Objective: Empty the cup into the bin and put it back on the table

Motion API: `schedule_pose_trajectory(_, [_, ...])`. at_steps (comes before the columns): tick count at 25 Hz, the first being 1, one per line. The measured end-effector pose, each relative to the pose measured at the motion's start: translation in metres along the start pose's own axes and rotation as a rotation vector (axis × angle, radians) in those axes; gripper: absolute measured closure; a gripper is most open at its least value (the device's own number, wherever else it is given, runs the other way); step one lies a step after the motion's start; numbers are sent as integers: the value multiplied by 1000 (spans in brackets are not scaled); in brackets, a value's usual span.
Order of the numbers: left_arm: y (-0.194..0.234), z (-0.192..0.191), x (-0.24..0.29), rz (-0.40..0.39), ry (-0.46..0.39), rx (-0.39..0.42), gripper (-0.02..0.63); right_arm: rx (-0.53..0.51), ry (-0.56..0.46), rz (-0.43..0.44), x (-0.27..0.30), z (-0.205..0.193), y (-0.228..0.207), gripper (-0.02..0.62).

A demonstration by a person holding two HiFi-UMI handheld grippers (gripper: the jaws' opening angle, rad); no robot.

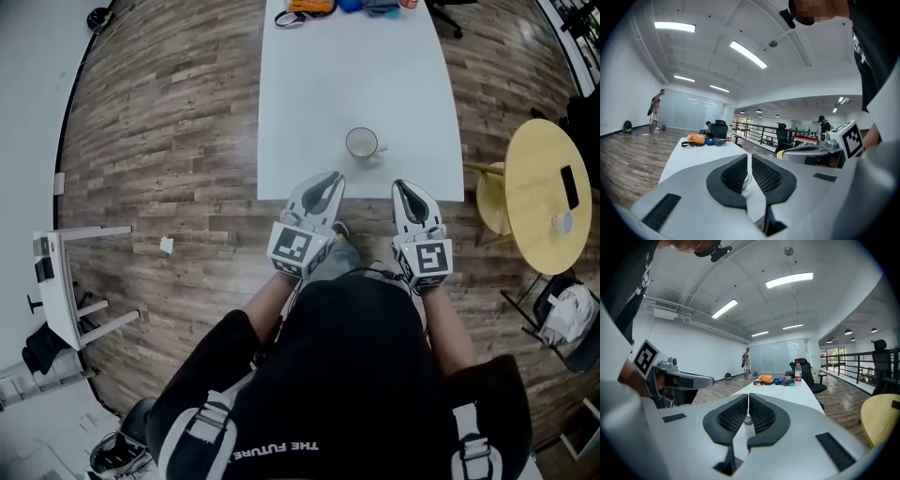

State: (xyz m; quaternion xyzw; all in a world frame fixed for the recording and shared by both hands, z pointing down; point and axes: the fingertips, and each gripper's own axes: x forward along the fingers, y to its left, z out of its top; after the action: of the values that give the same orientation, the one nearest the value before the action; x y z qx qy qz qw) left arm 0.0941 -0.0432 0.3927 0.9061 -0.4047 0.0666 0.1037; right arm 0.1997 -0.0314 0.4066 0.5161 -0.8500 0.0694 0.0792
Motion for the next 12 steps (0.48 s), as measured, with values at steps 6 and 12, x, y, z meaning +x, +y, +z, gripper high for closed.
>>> schedule_pose_trajectory(6, [32, -37, 55, -56, 80, 24, 322, 1, 82, -23, 52, -20, -30, 575])
schedule_pose_trajectory(12, [45, -104, 104, -97, 163, 73, 227, 9, 184, 11, 84, -59, -50, 528])
